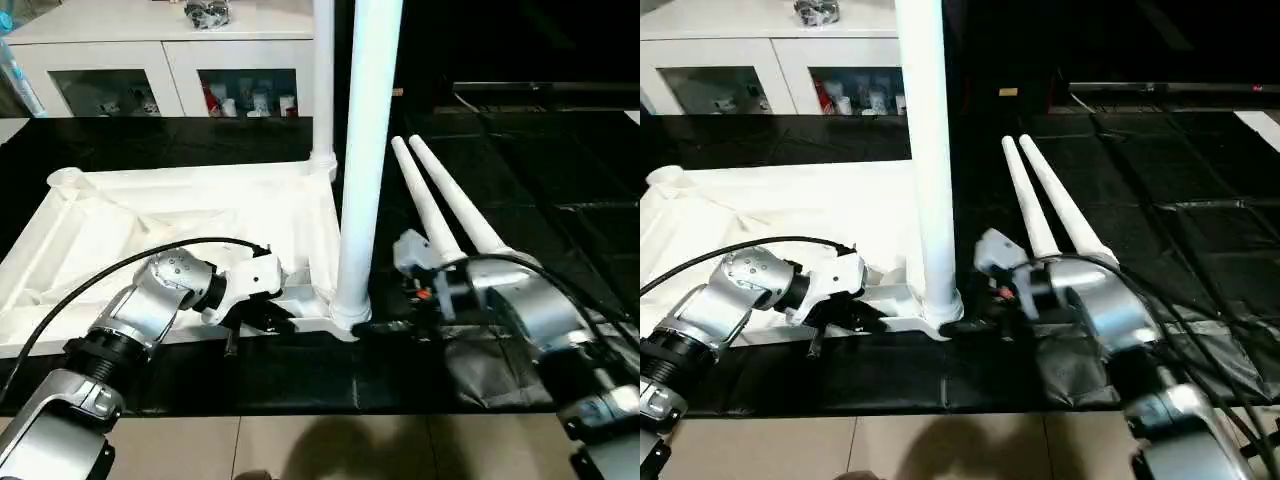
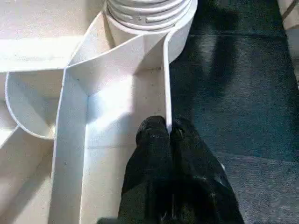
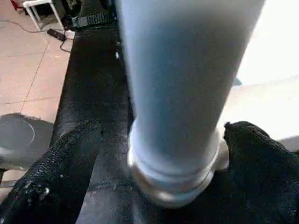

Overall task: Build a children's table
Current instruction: Rotate leg to tighten

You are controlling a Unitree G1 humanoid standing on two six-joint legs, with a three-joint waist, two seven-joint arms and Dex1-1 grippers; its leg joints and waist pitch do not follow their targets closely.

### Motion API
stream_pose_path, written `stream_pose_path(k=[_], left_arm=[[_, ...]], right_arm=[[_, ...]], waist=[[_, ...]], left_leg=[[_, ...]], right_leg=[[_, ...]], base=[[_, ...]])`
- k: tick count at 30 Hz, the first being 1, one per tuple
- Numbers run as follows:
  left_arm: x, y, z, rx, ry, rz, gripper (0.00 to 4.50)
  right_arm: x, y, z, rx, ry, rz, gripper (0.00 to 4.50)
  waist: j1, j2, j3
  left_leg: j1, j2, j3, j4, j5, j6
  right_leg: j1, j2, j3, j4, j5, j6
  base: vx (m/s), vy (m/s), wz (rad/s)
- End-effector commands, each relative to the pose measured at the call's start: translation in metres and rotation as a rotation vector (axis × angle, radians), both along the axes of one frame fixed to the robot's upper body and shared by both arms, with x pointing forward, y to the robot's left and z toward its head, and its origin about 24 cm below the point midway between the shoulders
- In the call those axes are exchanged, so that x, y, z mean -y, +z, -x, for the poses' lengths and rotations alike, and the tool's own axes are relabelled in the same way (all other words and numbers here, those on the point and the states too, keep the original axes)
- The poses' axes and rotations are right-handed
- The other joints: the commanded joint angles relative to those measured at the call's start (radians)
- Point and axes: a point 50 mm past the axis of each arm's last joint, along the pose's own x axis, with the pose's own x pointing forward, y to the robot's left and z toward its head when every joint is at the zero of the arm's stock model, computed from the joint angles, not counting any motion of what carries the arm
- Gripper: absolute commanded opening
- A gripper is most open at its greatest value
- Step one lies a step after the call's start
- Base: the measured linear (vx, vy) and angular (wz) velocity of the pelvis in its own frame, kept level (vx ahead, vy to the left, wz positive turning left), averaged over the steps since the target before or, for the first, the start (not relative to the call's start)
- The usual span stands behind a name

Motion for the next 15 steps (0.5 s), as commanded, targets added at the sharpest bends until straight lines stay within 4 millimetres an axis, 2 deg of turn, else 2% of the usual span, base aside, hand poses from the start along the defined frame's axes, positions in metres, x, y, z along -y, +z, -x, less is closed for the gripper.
stream_pose_path(k=[1, 3, 4, 7, 9, 15], left_arm=[[0.006, -0.0036, 0.0042, -0.018, -0.078, -0.043, 0.0], [0.0061, -0.0037, 0.0042, -0.017, -0.079, -0.044, 0.0], [0.0062, -0.0039, 0.0043, -0.016, -0.083, -0.046, 0.0], [0.0062, -0.0041, 0.0045, -0.016, -0.084, -0.047, 0.0], [0.006, -0.0044, 0.0048, -0.017, -0.088, -0.049, 0.0], [0.0063, -0.0047, 0.0042, -0.014, -0.093, -0.052, 0.0]], right_arm=[[-0.0019, 0.0014, -0.0065, 0.035, -0.016, 0.032, 4.44], [-0.0022, 0.0004, -0.0077, 0.037, -0.019, 0.039, 4.44], [-0.0037, -0.0011, -0.0082, 0.03, -0.016, 0.038, 4.19], [-0.0049, -0.0018, -0.0084, 0.024, -0.015, 0.033, 4.06], [-0.0059, -0.0022, -0.0089, 0.021, -0.014, 0.027, 3.77], [-0.007, -0.0048, -0.0104, 0.007, -0.016, 0.018, 3.27]], waist=[[-0.006, -0.01, -0.073], [-0.003, -0.009, -0.074], [0.0, -0.009, -0.075], [0.002, -0.009, -0.075], [0.001, -0.009, -0.074], [0.001, -0.008, -0.075]], left_leg=[[0.004, 0.057, -0.015, -0.063, -0.115, 0.069], [0.004, 0.058, -0.014, -0.062, -0.109, 0.067], [0.004, 0.058, -0.014, -0.061, -0.104, 0.069], [0.003, 0.058, -0.014, -0.061, -0.103, 0.075], [0.002, 0.058, -0.014, -0.062, -0.11, 0.072], [0.003, 0.058, -0.014, -0.062, -0.117, 0.069]], right_leg=[[0.056, -0.087, 0.067, -0.068, -0.276, -0.158], [0.058, -0.087, 0.068, -0.066, -0.259, -0.162], [0.059, -0.087, 0.068, -0.064, -0.245, -0.165], [0.059, -0.087, 0.068, -0.062, -0.236, -0.166], [0.06, -0.088, 0.067, -0.065, -0.252, -0.163], [0.059, -0.087, 0.067, -0.066, -0.263, -0.16]], base=[[0.0, 0.0, 0.0], [0.0, 0.0, 0.0], [0.0, 0.0, 0.0], [0.0, 0.0, 0.0], [0.0, 0.0, 0.0], [0.0, 0.0, 0.0]])
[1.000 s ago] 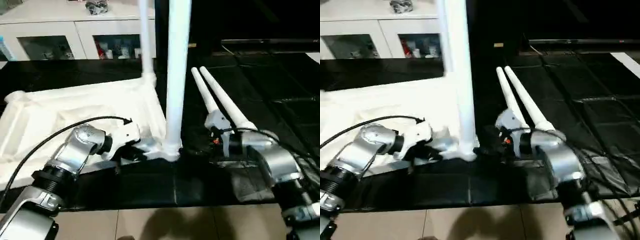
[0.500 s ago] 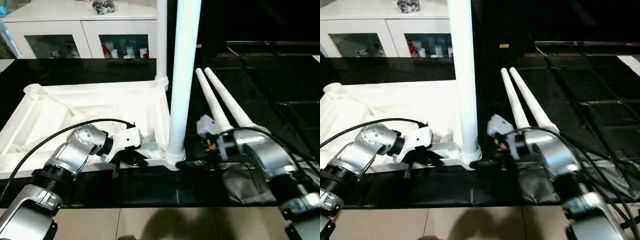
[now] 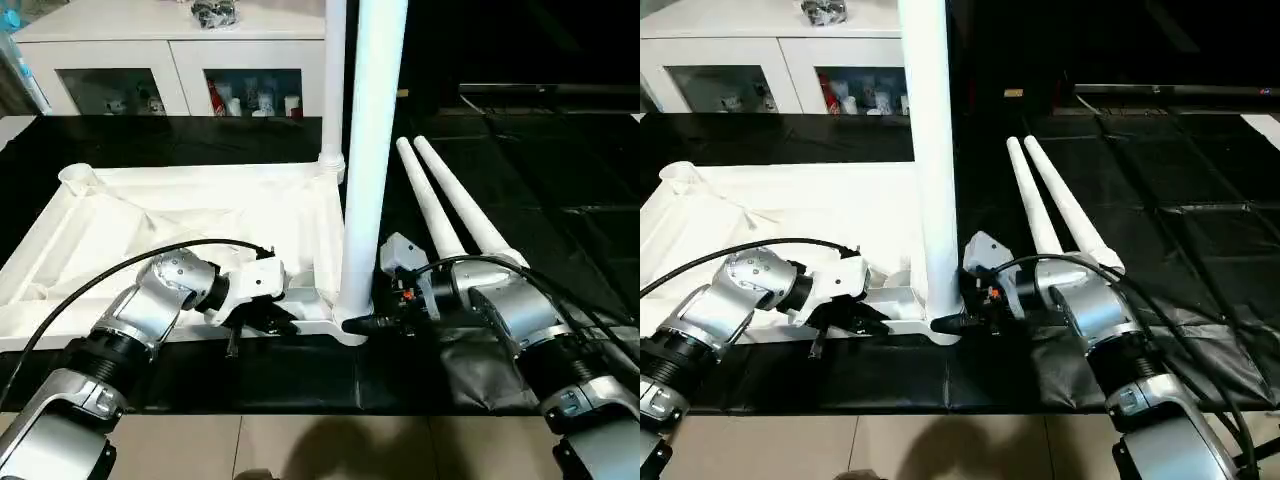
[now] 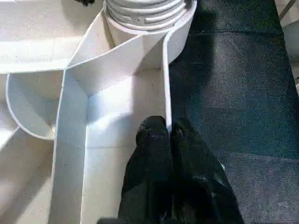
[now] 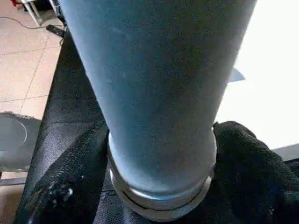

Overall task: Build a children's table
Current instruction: Rotate leg to tighten

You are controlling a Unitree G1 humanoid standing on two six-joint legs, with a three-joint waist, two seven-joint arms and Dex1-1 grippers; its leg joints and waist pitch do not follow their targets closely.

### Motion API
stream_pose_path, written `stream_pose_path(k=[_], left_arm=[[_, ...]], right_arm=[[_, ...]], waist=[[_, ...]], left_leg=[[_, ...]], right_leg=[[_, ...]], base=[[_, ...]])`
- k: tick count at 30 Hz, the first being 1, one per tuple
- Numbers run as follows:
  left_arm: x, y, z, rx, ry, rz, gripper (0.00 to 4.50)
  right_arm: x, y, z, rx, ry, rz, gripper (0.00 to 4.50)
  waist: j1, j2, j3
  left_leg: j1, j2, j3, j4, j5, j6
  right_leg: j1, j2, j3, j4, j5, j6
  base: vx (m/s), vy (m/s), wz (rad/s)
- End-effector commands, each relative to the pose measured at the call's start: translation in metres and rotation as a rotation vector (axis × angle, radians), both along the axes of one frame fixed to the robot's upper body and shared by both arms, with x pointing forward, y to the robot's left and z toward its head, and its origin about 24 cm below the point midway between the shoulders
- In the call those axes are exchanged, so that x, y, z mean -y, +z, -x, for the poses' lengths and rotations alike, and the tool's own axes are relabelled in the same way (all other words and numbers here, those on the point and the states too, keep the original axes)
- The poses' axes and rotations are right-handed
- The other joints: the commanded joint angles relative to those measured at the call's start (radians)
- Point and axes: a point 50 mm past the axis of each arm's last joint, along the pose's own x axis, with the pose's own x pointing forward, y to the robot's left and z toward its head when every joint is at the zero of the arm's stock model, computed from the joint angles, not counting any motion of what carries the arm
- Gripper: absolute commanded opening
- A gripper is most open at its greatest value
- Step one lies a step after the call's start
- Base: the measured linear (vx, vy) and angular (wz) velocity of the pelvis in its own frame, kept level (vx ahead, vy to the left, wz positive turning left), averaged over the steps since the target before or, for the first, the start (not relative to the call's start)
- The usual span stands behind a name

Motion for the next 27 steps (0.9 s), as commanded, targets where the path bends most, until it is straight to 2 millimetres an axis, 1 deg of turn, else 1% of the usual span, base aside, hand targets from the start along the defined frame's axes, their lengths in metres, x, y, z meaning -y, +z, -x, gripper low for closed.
stream_pose_path(k=[1, 3, 4, 8, 11, 12, 13, 14, 15, 16, 19, 20, 21, 22, 23, 24, 27], left_arm=[[0.004, -0.004, 0.004, -0.024, -0.073, -0.047, 0.0], [0.005, -0.004, 0.004, -0.023, -0.073, -0.047, 0.0], [0.004, -0.004, 0.004, -0.022, -0.073, -0.048, 0.0], [0.004, -0.004, 0.003, -0.023, -0.071, -0.049, 0.0], [0.004, -0.005, 0.002, -0.028, -0.052, -0.042, 0.0], [0.004, -0.004, 0.001, -0.028, -0.045, -0.038, 0.0], [0.004, -0.003, -0.001, -0.028, -0.011, -0.021, 0.0], [0.005, 0.0, -0.006, -0.028, 0.055, 0.002, 0.0], [0.005, 0.0, -0.006, -0.028, 0.055, 0.002, 0.0], [0.009, 0.004, -0.014, -0.012, 0.154, 0.045, 0.0], [0.013, 0.007, -0.021, 0.02, 0.242, 0.071, 0.0], [0.016, 0.008, -0.023, 0.021, 0.276, 0.087, 0.0], [0.028, 0.011, -0.028, 0.022, 0.385, 0.15, 0.0], [0.033, 0.013, -0.029, 0.015, 0.424, 0.172, 0.0], [0.036, 0.013, -0.029, 0.01, 0.445, 0.184, 0.0], [0.039, 0.014, -0.029, 0.008, 0.465, 0.193, 0.0], [0.053, 0.017, -0.031, 0.023, 0.569, 0.225, 0.0]], right_arm=[[0.0, 0.008, -0.006, 0.039, -0.009, 0.005, 3.24], [0.0, 0.007, -0.006, 0.035, -0.007, 0.003, 3.08], [0.0, 0.007, -0.006, 0.034, -0.006, 0.002, 2.88], [-0.001, 0.007, -0.006, 0.027, -0.006, -0.006, 2.79], [-0.002, 0.006, -0.006, 0.015, -0.004, -0.025, 2.77], [-0.003, 0.006, -0.006, 0.013, -0.006, -0.03, 2.76], [-0.005, 0.006, -0.006, 0.005, -0.015, -0.05, 2.76], [-0.007, 0.005, -0.007, 0.01, -0.044, -0.067, 2.76], [-0.007, 0.005, -0.007, 0.01, -0.044, -0.067, 2.76], [-0.013, 0.003, -0.009, 0.015, -0.125, -0.093, 2.75], [-0.022, 0.0, -0.01, 0.005, -0.206, -0.127, 2.75], [-0.026, -0.002, -0.01, 0.005, -0.236, -0.135, 2.75], [-0.042, -0.008, -0.011, 0.005, -0.34, -0.155, 2.75], [-0.048, -0.01, -0.013, 0.006, -0.392, -0.159, 2.75], [-0.053, -0.011, -0.014, 0.007, -0.426, -0.16, 2.75], [-0.057, -0.013, -0.015, 0.005, -0.455, -0.158, 2.75], [-0.078, -0.013, -0.02, 0.005, -0.575, -0.169, 2.74]], waist=[[-0.008, -0.008, -0.075], [-0.007, -0.007, -0.074], [-0.008, -0.007, -0.074], [-0.008, -0.008, -0.074], [-0.008, -0.013, -0.074], [-0.008, -0.011, -0.074], [-0.008, -0.012, -0.073], [-0.01, -0.011, -0.072], [-0.01, -0.011, -0.071], [-0.011, -0.011, -0.07], [-0.017, -0.015, -0.07], [-0.019, -0.014, -0.07], [-0.027, -0.015, -0.071], [-0.032, -0.013, -0.073], [-0.033, -0.013, -0.074], [-0.041, -0.015, -0.074], [-0.057, -0.014, -0.074]], left_leg=[[0.003, 0.057, -0.014, -0.062, -0.117, 0.07], [0.003, 0.058, -0.015, -0.063, -0.12, 0.068], [0.003, 0.058, -0.015, -0.063, -0.124, 0.067], [0.003, 0.057, -0.015, -0.062, -0.121, 0.066], [0.003, 0.057, -0.013, -0.062, -0.119, 0.069], [0.003, 0.057, -0.014, -0.062, -0.119, 0.069], [0.004, 0.057, -0.013, -0.062, -0.12, 0.068], [0.004, 0.058, -0.013, -0.062, -0.129, 0.066], [0.006, 0.058, -0.013, -0.063, -0.132, 0.064], [0.006, 0.058, -0.012, -0.063, -0.137, 0.058], [0.005, 0.053, -0.016, -0.065, -0.141, 0.042], [0.005, 0.054, -0.016, -0.065, -0.138, 0.039], [0.003, 0.053, -0.016, -0.065, -0.127, 0.036], [0.004, 0.056, -0.017, -0.065, -0.112, 0.027], [0.004, 0.054, -0.018, -0.065, -0.105, 0.027], [-0.001, 0.052, -0.019, -0.065, -0.099, 0.029], [-0.005, 0.048, -0.017, -0.063, -0.087, 0.046]], right_leg=[[0.059, -0.087, 0.067, -0.067, -0.263, -0.159], [0.059, -0.087, 0.067, -0.067, -0.266, -0.156], [0.059, -0.087, 0.067, -0.068, -0.271, -0.155], [0.059, -0.087, 0.067, -0.068, -0.275, -0.153], [0.059, -0.087, 0.067, -0.068, -0.277, -0.153], [0.059, -0.087, 0.067, -0.068, -0.283, -0.152], [0.058, -0.088, 0.067, -0.068, -0.288, -0.152], [0.056, -0.087, 0.068, -0.07, -0.302, -0.151], [0.056, -0.088, 0.067, -0.072, -0.312, -0.15], [0.055, -0.087, 0.068, -0.072, -0.323, -0.149], [0.059, -0.089, 0.066, -0.077, -0.354, -0.13], [0.058, -0.089, 0.067, -0.075, -0.349, -0.13], [0.06, -0.089, 0.067, -0.074, -0.333, -0.133], [0.058, -0.091, 0.069, -0.07, -0.305, -0.145], [0.058, -0.091, 0.067, -0.071, -0.298, -0.149], [0.063, -0.09, 0.066, -0.068, -0.285, -0.153], [0.064, -0.089, 0.066, -0.068, -0.254, -0.166]], base=[[0.0, 0.0, 0.0], [0.0, 0.0, 0.0], [0.0, 0.0, 0.0], [0.0, 0.0, 0.0], [0.0, 0.0, 0.0], [0.0, 0.0, 0.0], [0.0, 0.0, 0.0], [0.0, 0.0, 0.0], [0.0, 0.0, 0.0], [0.0, 0.0, 0.0], [0.0, 0.0, 0.0], [0.0, 0.0, 0.0], [0.0, 0.0, 0.0], [0.0, 0.0, 0.0], [0.0, 0.0, 0.0], [0.0, 0.0, 0.0], [0.0, 0.0, 0.0]])
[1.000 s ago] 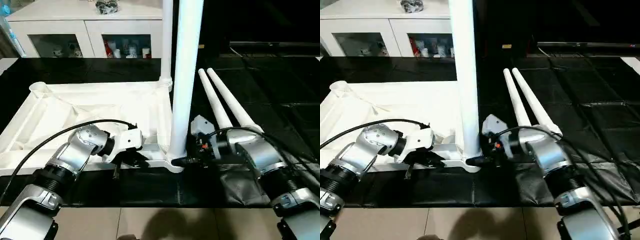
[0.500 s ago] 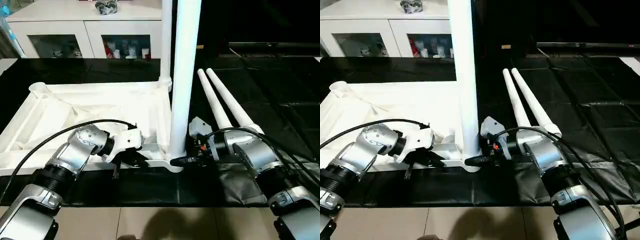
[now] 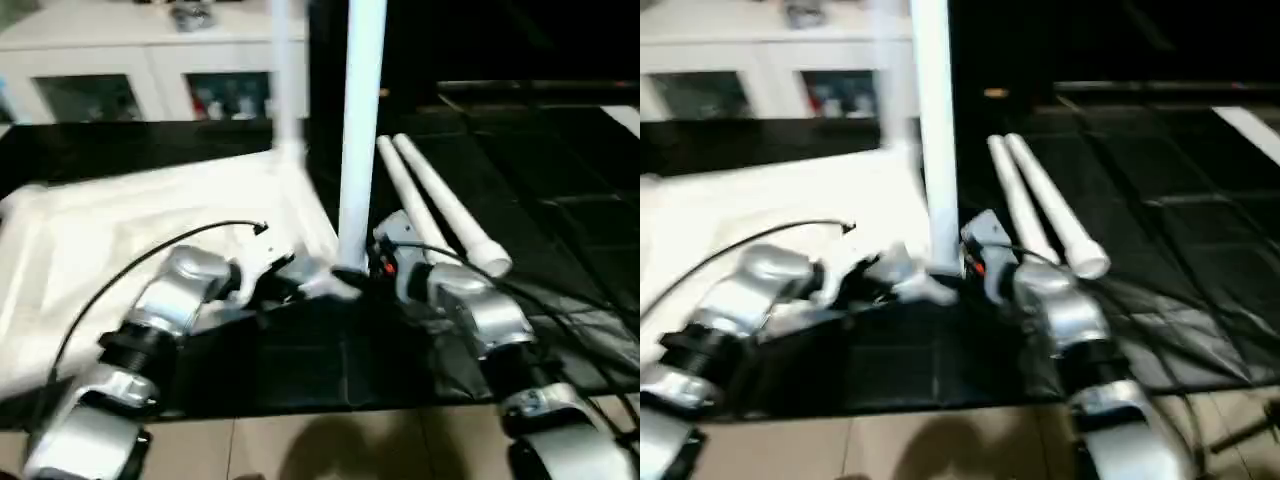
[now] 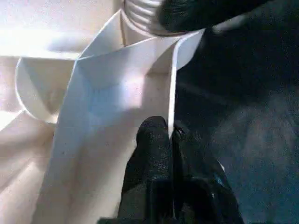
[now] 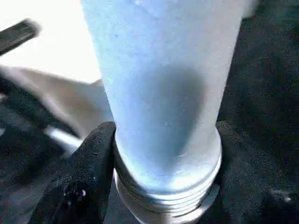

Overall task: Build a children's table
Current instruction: Rotate leg to tighten

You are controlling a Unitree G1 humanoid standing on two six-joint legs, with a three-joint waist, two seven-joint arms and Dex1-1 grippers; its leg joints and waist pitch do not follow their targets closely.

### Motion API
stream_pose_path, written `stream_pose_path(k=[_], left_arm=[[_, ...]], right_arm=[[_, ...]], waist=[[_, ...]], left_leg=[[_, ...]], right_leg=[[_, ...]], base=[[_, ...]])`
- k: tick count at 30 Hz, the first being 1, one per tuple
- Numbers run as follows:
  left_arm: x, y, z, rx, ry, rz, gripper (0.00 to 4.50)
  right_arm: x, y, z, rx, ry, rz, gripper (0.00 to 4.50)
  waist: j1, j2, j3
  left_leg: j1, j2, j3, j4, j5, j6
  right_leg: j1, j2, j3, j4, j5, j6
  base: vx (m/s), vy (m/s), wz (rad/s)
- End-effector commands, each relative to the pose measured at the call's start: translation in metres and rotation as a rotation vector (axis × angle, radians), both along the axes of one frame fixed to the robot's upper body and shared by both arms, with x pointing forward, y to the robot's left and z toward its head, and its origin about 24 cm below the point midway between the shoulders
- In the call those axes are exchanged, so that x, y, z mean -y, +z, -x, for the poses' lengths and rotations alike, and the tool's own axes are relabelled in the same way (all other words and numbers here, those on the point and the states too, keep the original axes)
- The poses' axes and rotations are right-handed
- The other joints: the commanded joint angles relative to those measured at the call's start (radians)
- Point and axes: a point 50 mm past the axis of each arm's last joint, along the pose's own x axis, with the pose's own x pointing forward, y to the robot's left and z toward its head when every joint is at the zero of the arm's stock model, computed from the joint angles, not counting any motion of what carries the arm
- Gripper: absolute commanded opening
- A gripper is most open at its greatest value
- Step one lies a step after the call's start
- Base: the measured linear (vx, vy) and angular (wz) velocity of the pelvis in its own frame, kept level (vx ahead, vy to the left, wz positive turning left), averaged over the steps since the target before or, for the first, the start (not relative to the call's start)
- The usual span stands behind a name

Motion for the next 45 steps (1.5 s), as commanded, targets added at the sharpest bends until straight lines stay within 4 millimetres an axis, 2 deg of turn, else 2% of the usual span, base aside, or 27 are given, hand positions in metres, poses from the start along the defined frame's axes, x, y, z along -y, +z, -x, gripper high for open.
stream_pose_path(k=[1, 5, 6, 8, 11, 12, 16, 21, 24, 26, 27, 31, 34, 35, 45], left_arm=[[0.028, 0.02, -0.007, 0.092, 0.061, 0.088, 0.0], [0.036, 0.022, -0.006, 0.095, 0.104, 0.102, 0.0], [0.038, 0.024, -0.005, 0.099, 0.111, 0.1, 0.0], [0.036, 0.024, -0.005, 0.106, 0.111, 0.091, 0.0], [0.03, 0.024, -0.003, 0.113, 0.104, 0.077, 0.0], [0.024, 0.023, -0.003, 0.112, 0.091, 0.067, 0.0], [0.018, 0.022, -0.002, 0.111, 0.055, 0.057, 0.0], [0.0, 0.022, 0.002, 0.11, -0.081, 0.013, 0.0], [-0.01, 0.021, 0.005, 0.094, -0.169, -0.008, 0.0], [-0.015, 0.021, 0.008, 0.08, -0.24, -0.013, 0.0], [-0.019, 0.021, 0.01, 0.064, -0.29, -0.014, 0.0], [-0.024, 0.018, 0.014, 0.047, -0.374, -0.048, 0.0], [-0.028, 0.015, 0.018, 0.022, -0.464, -0.061, 0.0], [-0.028, 0.015, 0.018, 0.021, -0.467, -0.062, 0.0], [-0.031, 0.012, 0.022, -0.022, -0.599, -0.098, 0.0]], right_arm=[[-0.053, 0.001, 0.008, -0.026, 0.075, -0.061, 2.74], [-0.064, 0.005, 0.007, -0.013, 0.049, -0.063, 2.74], [-0.068, 0.008, 0.008, 0.009, 0.07, -0.081, 3.09], [-0.07, 0.01, 0.009, 0.014, 0.08, -0.101, 3.44], [-0.067, 0.009, 0.01, 0.012, 0.096, -0.107, 3.56], [-0.062, 0.008, 0.01, 0.018, 0.106, -0.103, 3.77], [-0.051, 0.008, 0.01, 0.025, 0.118, -0.094, 4.06], [-0.018, 0.01, 0.012, 0.04, 0.211, -0.07, 4.45], [0.001, 0.014, 0.013, 0.043, 0.284, -0.047, 4.48], [0.013, 0.016, 0.015, 0.035, 0.341, -0.029, 4.48], [0.02, 0.018, 0.018, 0.023, 0.391, -0.012, 4.48], [0.032, 0.022, 0.02, 0.001, 0.465, 0.016, 4.48], [0.042, 0.024, 0.018, -0.01, 0.516, 0.076, 4.48], [0.042, 0.024, 0.018, -0.011, 0.52, 0.077, 4.48], [0.036, 0.026, 0.026, -0.038, 0.704, 0.094, 4.48]], waist=[[0.001, -0.012, -0.073], [-0.001, -0.013, -0.073], [-0.001, -0.016, -0.074], [-0.002, -0.014, -0.073], [-0.005, -0.014, -0.073], [-0.006, -0.014, -0.073], [-0.012, -0.013, -0.071], [-0.007, -0.009, -0.072], [-0.001, -0.007, -0.074], [0.009, -0.007, -0.074], [0.015, -0.004, -0.075], [0.032, -0.004, -0.076], [0.042, -0.004, -0.075], [0.043, -0.01, -0.074], [0.054, -0.011, -0.076]], left_leg=[[-0.002, 0.045, -0.016, -0.062, -0.089, 0.05], [-0.001, 0.047, -0.016, -0.063, -0.085, 0.066], [-0.002, 0.048, -0.016, -0.062, -0.08, 0.074], [-0.002, 0.048, -0.016, -0.062, -0.079, 0.083], [-0.003, 0.047, -0.017, -0.063, -0.084, 0.086], [-0.004, 0.046, -0.017, -0.062, -0.088, 0.086], [-0.004, 0.046, -0.017, -0.063, -0.1, 0.089], [-0.004, 0.049, -0.018, -0.062, -0.091, 0.099], [-0.005, 0.049, -0.016, -0.059, -0.085, 0.108], [-0.004, 0.05, -0.016, -0.059, -0.085, 0.109], [-0.003, 0.052, -0.015, -0.058, -0.088, 0.112], [0.0, 0.059, -0.015, -0.058, -0.093, 0.104], [0.002, 0.057, -0.014, -0.059, -0.106, 0.088], [0.001, 0.056, -0.013, -0.059, -0.113, 0.083], [-0.001, 0.059, -0.015, -0.059, -0.102, 0.084]], right_leg=[[0.064, -0.088, 0.064, -0.075, -0.262, -0.168], [0.063, -0.086, 0.064, -0.076, -0.26, -0.162], [0.063, -0.085, 0.064, -0.073, -0.237, -0.168], [0.065, -0.087, 0.065, -0.071, -0.224, -0.173], [0.065, -0.087, 0.065, -0.07, -0.216, -0.174], [0.066, -0.087, 0.065, -0.07, -0.216, -0.174], [0.066, -0.087, 0.065, -0.073, -0.232, -0.168], [0.065, -0.084, 0.066, -0.068, -0.198, -0.171], [0.064, -0.085, 0.065, -0.066, -0.182, -0.18], [0.065, -0.083, 0.063, -0.068, -0.189, -0.175], [0.063, -0.083, 0.064, -0.065, -0.184, -0.175], [0.059, -0.085, 0.066, -0.06, -0.168, -0.189], [0.057, -0.087, 0.066, -0.064, -0.194, -0.189], [0.059, -0.086, 0.066, -0.064, -0.212, -0.185], [0.059, -0.089, 0.066, -0.063, -0.228, -0.171]], base=[[0.0, 0.0, 0.0], [0.0, 0.0, 0.0], [0.0, 0.0, 0.0], [0.0, 0.0, 0.0], [0.0, 0.0, 0.0], [0.0, 0.0, 0.0], [0.0, 0.0, 0.0], [0.0, 0.0, 0.0], [0.0, 0.0, 0.0], [0.0, 0.0, 0.0], [0.0, 0.0, 0.0], [0.0, 0.0, 0.0], [0.0, 0.0, 0.0], [0.0, 0.0, 0.0], [0.0, 0.0, 0.0]])
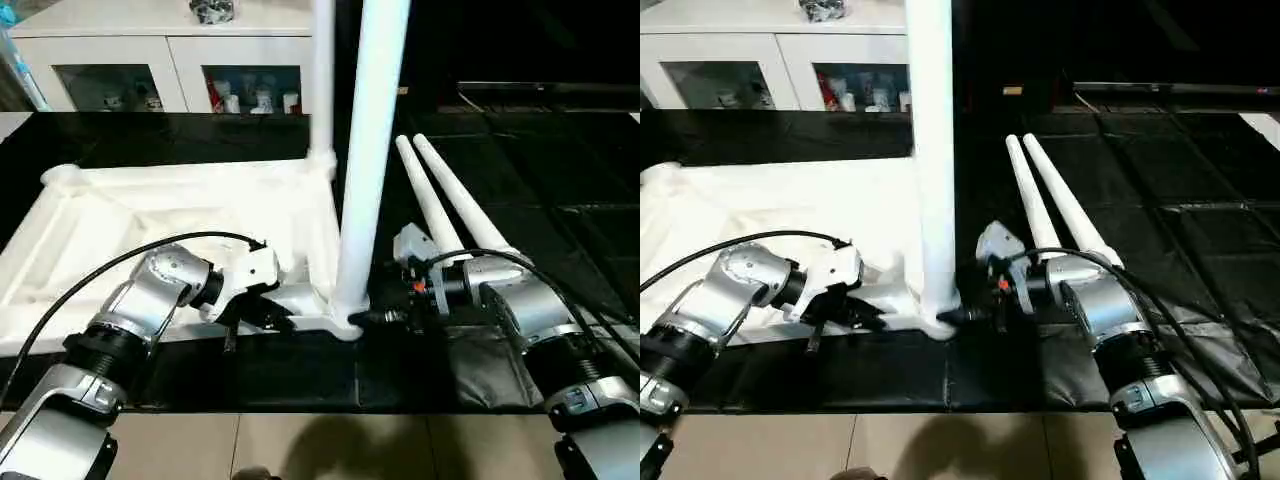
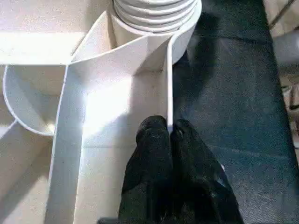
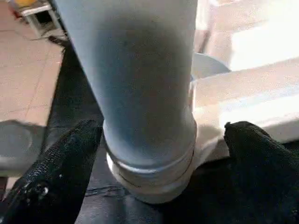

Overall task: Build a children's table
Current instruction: Rotate leg to tighten

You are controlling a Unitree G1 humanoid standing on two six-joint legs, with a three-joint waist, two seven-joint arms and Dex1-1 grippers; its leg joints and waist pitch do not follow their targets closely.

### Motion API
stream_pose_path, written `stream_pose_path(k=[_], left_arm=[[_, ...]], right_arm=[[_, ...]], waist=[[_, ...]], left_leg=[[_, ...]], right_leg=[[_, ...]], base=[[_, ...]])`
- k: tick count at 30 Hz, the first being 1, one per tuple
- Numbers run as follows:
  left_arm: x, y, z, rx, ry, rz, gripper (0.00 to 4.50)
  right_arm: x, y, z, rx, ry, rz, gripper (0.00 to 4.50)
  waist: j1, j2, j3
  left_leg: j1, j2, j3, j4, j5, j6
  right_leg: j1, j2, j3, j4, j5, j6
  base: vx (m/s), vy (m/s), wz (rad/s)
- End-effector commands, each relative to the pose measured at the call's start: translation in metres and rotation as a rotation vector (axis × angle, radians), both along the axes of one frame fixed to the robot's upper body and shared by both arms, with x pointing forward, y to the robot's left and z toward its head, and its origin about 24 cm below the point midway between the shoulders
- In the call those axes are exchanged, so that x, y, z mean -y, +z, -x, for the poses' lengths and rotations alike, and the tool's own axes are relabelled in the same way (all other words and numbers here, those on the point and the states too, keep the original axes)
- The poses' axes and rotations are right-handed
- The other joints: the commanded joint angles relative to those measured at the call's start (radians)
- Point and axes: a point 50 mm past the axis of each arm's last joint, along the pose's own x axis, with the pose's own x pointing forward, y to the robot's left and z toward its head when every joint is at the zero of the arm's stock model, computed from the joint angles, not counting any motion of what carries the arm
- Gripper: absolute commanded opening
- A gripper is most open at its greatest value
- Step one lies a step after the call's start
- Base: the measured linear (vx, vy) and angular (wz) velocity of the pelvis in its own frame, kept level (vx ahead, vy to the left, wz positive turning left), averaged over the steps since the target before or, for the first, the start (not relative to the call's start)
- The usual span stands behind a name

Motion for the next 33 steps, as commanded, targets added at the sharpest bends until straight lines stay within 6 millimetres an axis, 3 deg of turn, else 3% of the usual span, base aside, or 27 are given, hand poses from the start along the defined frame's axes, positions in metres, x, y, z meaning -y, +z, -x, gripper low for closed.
stream_pose_path(k=[1, 5, 22, 28, 31, 33], left_arm=[[0.004, 0.005, 0.0, 0.006, -0.075, -0.024, 0.0], [0.006, 0.005, 0.0, 0.007, -0.093, -0.024, 0.0], [0.006, 0.004, 0.001, 0.011, -0.114, -0.031, 0.0], [0.006, 0.002, -0.001, 0.019, -0.064, -0.015, 0.0], [0.01, 0.001, -0.008, 0.033, 0.048, 0.017, 0.0], [0.024, 0.003, -0.019, 0.042, 0.226, 0.082, 0.0]], right_arm=[[-0.005, 0.007, -0.002, 0.026, 0.044, 0.005, 4.48], [-0.009, 0.006, -0.001, 0.021, 0.054, -0.002, 4.48], [-0.014, 0.002, 0.0, 0.007, 0.067, -0.015, 2.89], [-0.017, 0.0, 0.002, -0.001, 0.065, -0.033, 2.69], [-0.024, 0.0, 0.0, 0.008, -0.003, -0.082, 2.68], [-0.042, -0.008, -0.009, 0.004, -0.237, -0.137, 2.67]], waist=[[-0.002, -0.007, -0.078], [0.0, -0.006, -0.079], [0.001, -0.008, -0.079], [0.001, -0.011, -0.079], [-0.001, -0.014, -0.077], [-0.008, -0.013, -0.073]], left_leg=[[0.008, 0.058, -0.014, -0.062, -0.101, 0.077], [0.008, 0.06, -0.015, -0.063, -0.104, 0.07], [0.008, 0.059, -0.015, -0.063, -0.103, 0.068], [0.007, 0.058, -0.014, -0.062, -0.102, 0.068], [0.008, 0.059, -0.013, -0.063, -0.101, 0.063], [0.01, 0.056, -0.015, -0.065, -0.119, 0.042]], right_leg=[[0.062, -0.089, 0.067, -0.063, -0.231, -0.167], [0.062, -0.089, 0.067, -0.06, -0.222, -0.17], [0.062, -0.089, 0.067, -0.061, -0.231, -0.163], [0.063, -0.089, 0.067, -0.062, -0.245, -0.157], [0.061, -0.09, 0.068, -0.064, -0.258, -0.154], [0.058, -0.091, 0.067, -0.072, -0.31, -0.144]], base=[[0.0, 0.0, 0.0], [0.0, 0.0, 0.0], [0.0, 0.0, 0.0], [0.0, 0.0, 0.0], [0.0, 0.0, 0.0], [0.0, 0.0, 0.0]])
